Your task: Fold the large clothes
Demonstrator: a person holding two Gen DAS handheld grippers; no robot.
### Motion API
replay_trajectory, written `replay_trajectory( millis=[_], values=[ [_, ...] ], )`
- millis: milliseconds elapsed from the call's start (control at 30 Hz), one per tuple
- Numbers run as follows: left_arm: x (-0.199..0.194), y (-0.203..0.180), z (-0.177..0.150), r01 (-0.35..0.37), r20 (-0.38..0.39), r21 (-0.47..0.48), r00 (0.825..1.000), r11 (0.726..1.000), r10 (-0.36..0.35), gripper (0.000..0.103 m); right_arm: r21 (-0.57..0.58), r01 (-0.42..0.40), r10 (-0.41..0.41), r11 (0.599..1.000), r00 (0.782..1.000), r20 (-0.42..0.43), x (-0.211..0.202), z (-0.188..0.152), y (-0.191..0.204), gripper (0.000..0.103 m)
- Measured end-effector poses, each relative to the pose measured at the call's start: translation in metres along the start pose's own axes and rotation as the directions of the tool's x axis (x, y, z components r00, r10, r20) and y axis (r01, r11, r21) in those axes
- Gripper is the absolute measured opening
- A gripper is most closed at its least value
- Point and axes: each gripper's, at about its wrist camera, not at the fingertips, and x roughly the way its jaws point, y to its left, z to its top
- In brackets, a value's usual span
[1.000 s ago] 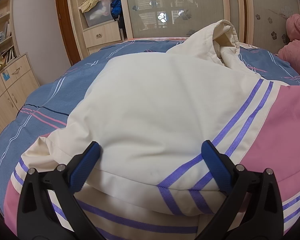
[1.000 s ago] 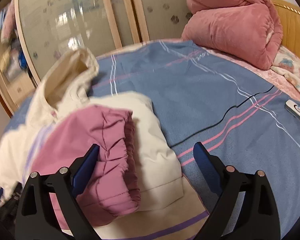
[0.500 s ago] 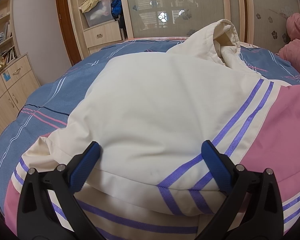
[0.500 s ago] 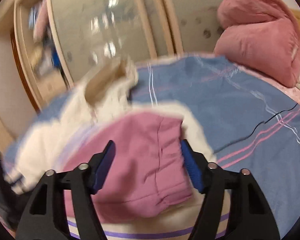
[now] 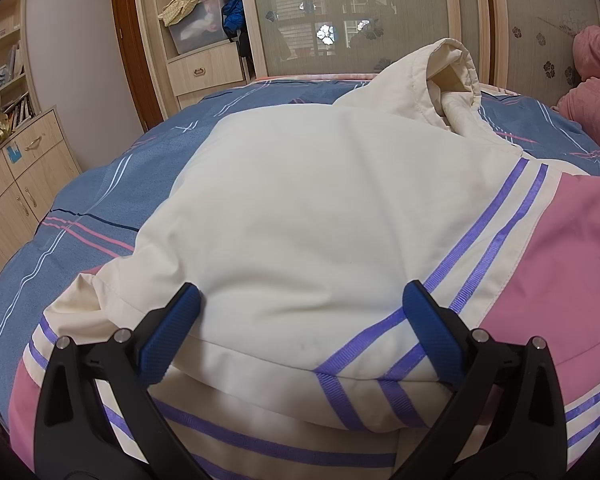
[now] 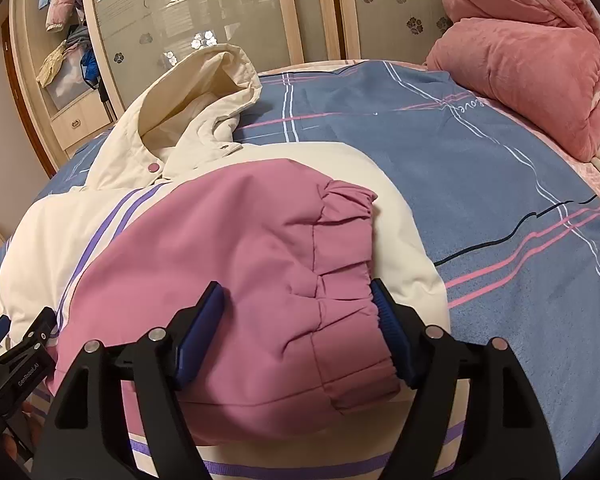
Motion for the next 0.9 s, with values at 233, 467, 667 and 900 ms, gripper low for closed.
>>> replay_trajectory(
  millis=[233, 467, 667, 900],
  values=[
    [0.0, 0.0, 0.0, 0.0, 0.001, 0.0, 1.0, 1.0, 0.0, 0.101, 0.002, 0.01, -0.01, 1.0, 1.0, 0.012, -0.002, -0.001, -0.001, 0.078],
    [0.0, 0.0, 0.0, 0.0, 0.001, 0.0, 1.0, 1.0, 0.0, 0.101, 0.145, 0.037, -0.066, 0.989, 0.976, 0.205, -0.038, 0.006, -0.027, 0.078],
    [0.0, 0.001, -0.001, 0.001, 0.001, 0.0, 1.0, 1.0, -0.001, 0.101, 0.109, 0.035, -0.045, 0.993, 0.994, 0.095, -0.015, 0.004, -0.018, 0.078],
    [0.0, 0.001, -0.001, 0.001, 0.002, -0.001, 1.0, 1.0, -0.001, 0.101, 0.098, 0.041, -0.055, 0.994, 0.987, 0.153, -0.026, 0.002, -0.013, 0.078]
  ],
)
